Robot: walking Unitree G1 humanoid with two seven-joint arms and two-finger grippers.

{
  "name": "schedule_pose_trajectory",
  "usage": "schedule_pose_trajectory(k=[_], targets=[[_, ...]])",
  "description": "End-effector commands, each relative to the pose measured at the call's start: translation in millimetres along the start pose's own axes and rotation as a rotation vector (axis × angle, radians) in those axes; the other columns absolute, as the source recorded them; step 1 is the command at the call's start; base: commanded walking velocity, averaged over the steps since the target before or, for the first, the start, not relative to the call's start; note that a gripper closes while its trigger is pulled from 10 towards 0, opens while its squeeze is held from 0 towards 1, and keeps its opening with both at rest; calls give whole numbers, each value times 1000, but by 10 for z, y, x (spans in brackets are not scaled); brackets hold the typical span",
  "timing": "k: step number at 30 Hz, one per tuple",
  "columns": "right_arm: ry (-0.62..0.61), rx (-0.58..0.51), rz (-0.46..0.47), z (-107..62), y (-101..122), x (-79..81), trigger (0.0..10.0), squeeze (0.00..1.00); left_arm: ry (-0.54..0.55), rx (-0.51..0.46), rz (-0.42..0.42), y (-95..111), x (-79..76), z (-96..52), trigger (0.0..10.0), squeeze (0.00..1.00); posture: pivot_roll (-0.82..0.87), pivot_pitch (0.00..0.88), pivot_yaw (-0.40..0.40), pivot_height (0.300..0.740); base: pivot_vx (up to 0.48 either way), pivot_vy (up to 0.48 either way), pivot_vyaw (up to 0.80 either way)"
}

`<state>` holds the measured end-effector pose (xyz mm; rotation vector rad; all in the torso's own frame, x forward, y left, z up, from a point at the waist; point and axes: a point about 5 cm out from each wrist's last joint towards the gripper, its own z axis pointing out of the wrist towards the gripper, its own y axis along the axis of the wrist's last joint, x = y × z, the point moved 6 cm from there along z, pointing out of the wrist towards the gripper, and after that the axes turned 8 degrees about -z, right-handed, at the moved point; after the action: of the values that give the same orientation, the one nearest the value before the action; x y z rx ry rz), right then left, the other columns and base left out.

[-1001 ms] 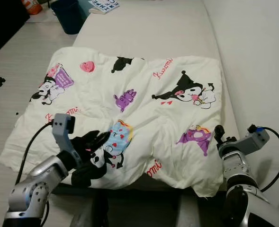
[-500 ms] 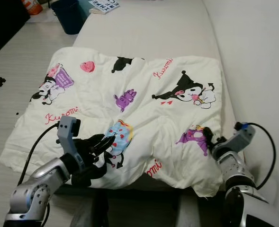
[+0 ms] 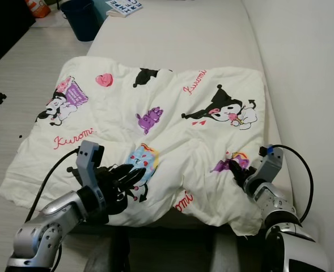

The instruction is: Clean up the room

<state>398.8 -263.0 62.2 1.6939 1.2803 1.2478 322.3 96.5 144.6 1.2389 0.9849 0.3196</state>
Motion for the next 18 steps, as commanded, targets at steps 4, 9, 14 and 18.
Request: schedule_pose_trajectory(k=[4, 9, 14, 18], targets=[[-46, 25, -1, -34, -87, -101, 0, 0, 37, 21, 18, -30, 92, -41, 10000, 0, 127, 262, 48, 559, 0, 0, 0], [-81, 6, 11, -45, -26, -168, 0, 0, 48, 21, 22, -27, 113, -45, 10000, 0, 127, 264, 48, 559, 0, 0, 0], [-142, -12, 26, -71, 39, -284, 0, 0, 53, 20, 22, -27, 119, -45, 10000, 0, 126, 263, 46, 559, 0, 0, 0], [-227, -39, 15, -120, 144, -448, 0, 0, 48, 23, 25, -38, 100, -47, 10000, 0, 126, 263, 46, 559, 0, 0, 0]])
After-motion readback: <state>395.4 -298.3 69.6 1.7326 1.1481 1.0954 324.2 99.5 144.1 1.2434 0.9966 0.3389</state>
